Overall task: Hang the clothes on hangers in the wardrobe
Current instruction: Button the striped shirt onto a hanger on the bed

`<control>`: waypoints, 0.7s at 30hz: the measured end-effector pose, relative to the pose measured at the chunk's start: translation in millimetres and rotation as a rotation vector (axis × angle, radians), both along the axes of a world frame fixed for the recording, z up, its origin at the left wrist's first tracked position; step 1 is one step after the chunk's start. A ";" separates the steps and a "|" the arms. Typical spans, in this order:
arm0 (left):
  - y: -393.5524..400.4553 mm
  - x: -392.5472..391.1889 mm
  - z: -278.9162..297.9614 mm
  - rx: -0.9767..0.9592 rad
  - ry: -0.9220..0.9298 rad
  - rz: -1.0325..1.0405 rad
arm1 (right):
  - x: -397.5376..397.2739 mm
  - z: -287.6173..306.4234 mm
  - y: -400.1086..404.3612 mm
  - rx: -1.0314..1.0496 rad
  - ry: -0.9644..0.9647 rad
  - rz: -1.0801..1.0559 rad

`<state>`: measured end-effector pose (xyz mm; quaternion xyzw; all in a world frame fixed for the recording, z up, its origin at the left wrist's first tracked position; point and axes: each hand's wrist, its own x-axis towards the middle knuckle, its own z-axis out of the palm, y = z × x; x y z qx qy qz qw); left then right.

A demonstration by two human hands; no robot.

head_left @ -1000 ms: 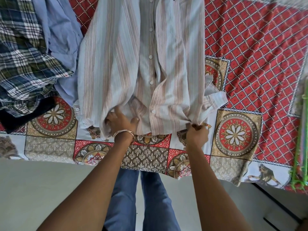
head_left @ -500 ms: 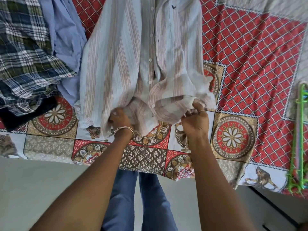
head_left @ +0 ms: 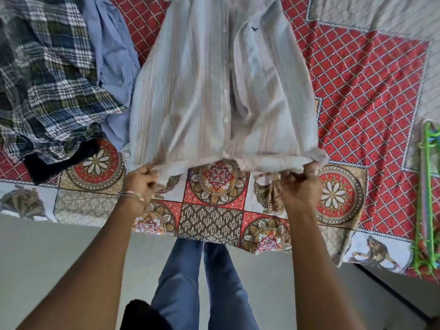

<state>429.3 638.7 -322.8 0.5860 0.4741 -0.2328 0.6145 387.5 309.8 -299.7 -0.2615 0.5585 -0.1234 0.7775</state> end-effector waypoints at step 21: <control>-102.5 -7.5 -19.0 0.573 -0.346 -0.920 | 6.9 -27.8 130.3 -1.095 0.290 1.447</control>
